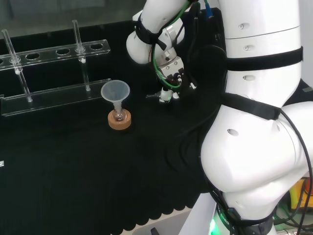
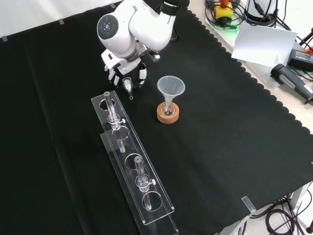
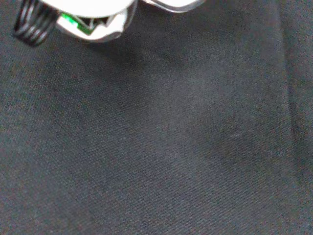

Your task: Pick up the weighing funnel.

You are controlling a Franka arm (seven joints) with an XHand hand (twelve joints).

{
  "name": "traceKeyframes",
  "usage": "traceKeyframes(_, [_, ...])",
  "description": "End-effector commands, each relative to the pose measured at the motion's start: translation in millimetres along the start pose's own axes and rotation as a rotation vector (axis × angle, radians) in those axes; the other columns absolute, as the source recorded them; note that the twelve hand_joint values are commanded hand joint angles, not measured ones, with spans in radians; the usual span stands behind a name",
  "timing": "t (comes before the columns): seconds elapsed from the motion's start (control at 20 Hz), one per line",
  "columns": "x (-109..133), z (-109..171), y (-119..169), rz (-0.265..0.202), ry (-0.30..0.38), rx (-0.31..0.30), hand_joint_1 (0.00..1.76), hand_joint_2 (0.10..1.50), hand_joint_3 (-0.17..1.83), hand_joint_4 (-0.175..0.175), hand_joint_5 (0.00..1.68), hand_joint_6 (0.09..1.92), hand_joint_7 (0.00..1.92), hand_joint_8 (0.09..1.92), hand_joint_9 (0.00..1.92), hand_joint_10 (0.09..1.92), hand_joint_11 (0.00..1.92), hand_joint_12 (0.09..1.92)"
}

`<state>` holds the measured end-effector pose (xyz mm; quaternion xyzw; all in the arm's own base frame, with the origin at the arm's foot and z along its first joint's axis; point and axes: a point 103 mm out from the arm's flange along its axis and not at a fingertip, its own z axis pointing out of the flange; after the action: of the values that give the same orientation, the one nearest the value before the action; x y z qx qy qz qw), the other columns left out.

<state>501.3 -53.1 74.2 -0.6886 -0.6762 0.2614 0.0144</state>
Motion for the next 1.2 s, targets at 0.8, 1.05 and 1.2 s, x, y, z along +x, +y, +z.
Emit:
traceKeyframes(0.8, [-36.4,-73.0,-62.2,0.031,-0.059,-0.027,1.12,0.64,0.70,0.175,1.26,0.71,0.69,0.61,0.94,0.40,0.64,1.24])
traceKeyframes(1.05, [-49.4,-81.7,-82.4,0.028,-0.058,-0.053,1.12,0.64,0.70,0.175,1.26,0.71,0.69,0.61,0.94,0.40,0.64,1.24])
traceKeyframes(1.2, [-57.3,-87.4,-95.5,0.030,-0.062,-0.066,1.12,0.64,0.70,0.175,1.26,0.71,0.69,0.60,0.94,0.40,0.64,1.24])
